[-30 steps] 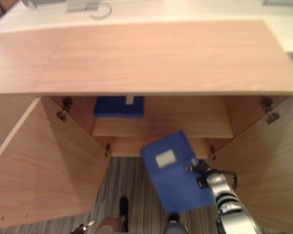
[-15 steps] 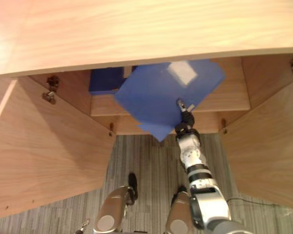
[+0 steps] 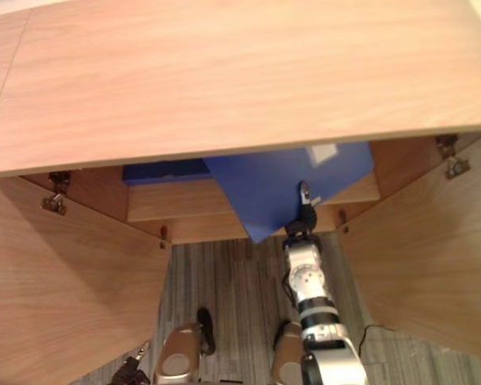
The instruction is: Walk over to the cabinet, pick up the folder, carry it to the office cabinet, place the folder inside the office cabinet, then close the office cabinet door
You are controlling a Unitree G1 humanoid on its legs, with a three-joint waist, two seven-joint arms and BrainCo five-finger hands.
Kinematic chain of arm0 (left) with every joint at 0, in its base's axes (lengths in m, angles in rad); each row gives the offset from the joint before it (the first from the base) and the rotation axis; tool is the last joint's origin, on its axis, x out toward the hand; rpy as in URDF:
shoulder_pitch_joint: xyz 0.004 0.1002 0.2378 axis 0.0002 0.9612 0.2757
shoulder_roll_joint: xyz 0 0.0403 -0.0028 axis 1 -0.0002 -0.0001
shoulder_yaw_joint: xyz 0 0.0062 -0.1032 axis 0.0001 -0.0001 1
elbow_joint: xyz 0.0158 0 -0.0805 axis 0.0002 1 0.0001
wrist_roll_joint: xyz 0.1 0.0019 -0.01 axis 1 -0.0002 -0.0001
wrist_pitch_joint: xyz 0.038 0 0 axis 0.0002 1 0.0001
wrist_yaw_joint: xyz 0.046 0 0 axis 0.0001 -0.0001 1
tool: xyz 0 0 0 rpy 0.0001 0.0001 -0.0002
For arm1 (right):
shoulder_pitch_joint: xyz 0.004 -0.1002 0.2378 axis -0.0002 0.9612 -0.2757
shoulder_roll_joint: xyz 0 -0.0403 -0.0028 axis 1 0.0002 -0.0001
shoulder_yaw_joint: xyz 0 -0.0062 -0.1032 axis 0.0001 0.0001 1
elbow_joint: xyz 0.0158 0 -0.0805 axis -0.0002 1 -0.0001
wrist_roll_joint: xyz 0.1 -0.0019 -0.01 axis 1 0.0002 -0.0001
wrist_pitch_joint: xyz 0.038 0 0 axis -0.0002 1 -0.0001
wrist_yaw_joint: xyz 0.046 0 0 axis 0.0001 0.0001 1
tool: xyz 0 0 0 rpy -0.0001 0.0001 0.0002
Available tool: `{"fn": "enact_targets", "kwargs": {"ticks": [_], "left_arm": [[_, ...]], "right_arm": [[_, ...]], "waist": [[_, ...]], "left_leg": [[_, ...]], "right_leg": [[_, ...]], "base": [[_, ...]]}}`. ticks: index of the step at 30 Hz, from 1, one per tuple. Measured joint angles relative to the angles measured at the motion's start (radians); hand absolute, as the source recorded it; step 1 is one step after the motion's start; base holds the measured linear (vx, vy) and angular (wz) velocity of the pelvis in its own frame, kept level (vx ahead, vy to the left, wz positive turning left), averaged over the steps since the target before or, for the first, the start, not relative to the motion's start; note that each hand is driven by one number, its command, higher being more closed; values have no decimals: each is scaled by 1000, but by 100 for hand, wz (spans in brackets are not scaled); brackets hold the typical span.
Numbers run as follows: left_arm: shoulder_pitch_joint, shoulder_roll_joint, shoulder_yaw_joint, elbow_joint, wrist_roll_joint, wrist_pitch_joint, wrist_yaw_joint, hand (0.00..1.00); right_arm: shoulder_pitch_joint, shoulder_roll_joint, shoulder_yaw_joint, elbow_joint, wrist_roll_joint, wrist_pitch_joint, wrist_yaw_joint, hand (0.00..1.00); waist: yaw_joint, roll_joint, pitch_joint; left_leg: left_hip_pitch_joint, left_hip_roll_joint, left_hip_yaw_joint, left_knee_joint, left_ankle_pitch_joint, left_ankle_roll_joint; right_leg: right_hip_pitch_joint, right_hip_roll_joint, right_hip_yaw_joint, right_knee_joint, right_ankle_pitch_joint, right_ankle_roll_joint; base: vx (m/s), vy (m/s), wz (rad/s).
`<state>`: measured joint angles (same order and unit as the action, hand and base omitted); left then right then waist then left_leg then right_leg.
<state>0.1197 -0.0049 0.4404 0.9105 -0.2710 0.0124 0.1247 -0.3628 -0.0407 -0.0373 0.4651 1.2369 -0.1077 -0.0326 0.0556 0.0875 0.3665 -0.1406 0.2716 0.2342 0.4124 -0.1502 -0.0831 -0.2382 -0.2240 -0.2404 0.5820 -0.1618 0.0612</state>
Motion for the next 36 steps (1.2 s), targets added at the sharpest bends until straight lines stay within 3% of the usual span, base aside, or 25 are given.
{"fn": "enact_targets", "kwargs": {"ticks": [2,3,4,6,10,15,20,24,27,29,30,34,36], "left_arm": [[-1,19,3,4,0,-2,3,0],[2,50,9,14,-1,-1,3,0],[-4,57,10,28,-1,-1,4,0],[8,34,2,49,-5,1,2,0],[22,12,-25,64,-5,4,-2,0],[25,19,-79,56,-13,5,-4,0],[60,20,-86,-36,-43,5,-6,0],[60,17,-83,-114,-58,4,5,0],[48,15,-63,-148,-84,0,22,0],[45,10,-33,-162,-97,0,39,0],[45,8,-11,-166,-105,1,51,0],[17,9,35,-169,-134,0,87,0],[-3,7,55,-166,-136,0,91,0]], "right_arm": [[9,2,1,2,0,-1,4,100],[10,9,1,2,0,-1,12,100],[5,-4,0,13,0,-1,20,100],[16,-29,0,67,0,-1,22,100],[47,-64,-5,90,3,-2,20,100],[54,-73,1,90,0,7,22,100],[43,-64,0,14,7,6,20,100],[-112,-52,-22,-62,87,-14,-37,100],[-251,-47,-61,-62,120,-62,-104,100],[-346,-45,-124,-64,127,-114,-155,100],[-426,-46,-193,-66,140,-163,-197,100],[-581,-95,-334,-66,163,-270,-263,100],[-627,-121,-364,-59,178,-286,-285,100]], "waist": [[6,-3,-2],[20,-35,-13],[17,-16,-7],[20,-4,-4],[6,-7,-4],[2,-14,-1],[9,-33,9],[9,-32,29],[17,-23,51],[23,-14,67],[28,-4,74],[30,14,83],[28,23,90]], "left_leg": [[-29,30,-24,87,-56,-25],[-58,35,-34,167,-117,-61],[-80,60,-66,224,-155,-84],[-78,97,-100,227,-160,-87],[-63,77,-129,185,-142,-105],[-71,25,-172,121,-84,-110],[-125,-21,-196,137,-68,-111],[-225,-51,-211,220,-75,-100],[-321,-70,-216,290,-87,-90],[-383,-81,-222,328,-93,-83],[-424,-91,-224,348,-94,-79],[-538,-114,-237,416,-98,-76],[-571,-119,-242,434,-99,-76]], "right_leg": [[20,-34,-29,-152,33,-14],[15,-70,-28,-226,155,-9],[21,-57,-31,-200,115,100],[16,-24,-40,-140,77,79],[12,-40,-60,-80,37,77],[12,-93,-102,-51,22,79],[-43,-155,-112,15,-2,84],[-133,-205,-101,94,-8,85],[-228,-232,-76,147,-9,85],[-285,-247,-62,175,-8,85],[-325,-258,-53,191,-5,86],[-438,-294,-26,260,-15,100],[-470,-302,-22,278,-16,101]], "base": [[64,-122,7],[73,-262,4],[62,-225,-1],[26,-179,5],[-35,-129,23],[-63,-81,35],[-104,-49,23],[-91,14,14],[-146,79,8],[-94,77,10],[-57,74,10],[-7,49,16],[6,21,12]]}}
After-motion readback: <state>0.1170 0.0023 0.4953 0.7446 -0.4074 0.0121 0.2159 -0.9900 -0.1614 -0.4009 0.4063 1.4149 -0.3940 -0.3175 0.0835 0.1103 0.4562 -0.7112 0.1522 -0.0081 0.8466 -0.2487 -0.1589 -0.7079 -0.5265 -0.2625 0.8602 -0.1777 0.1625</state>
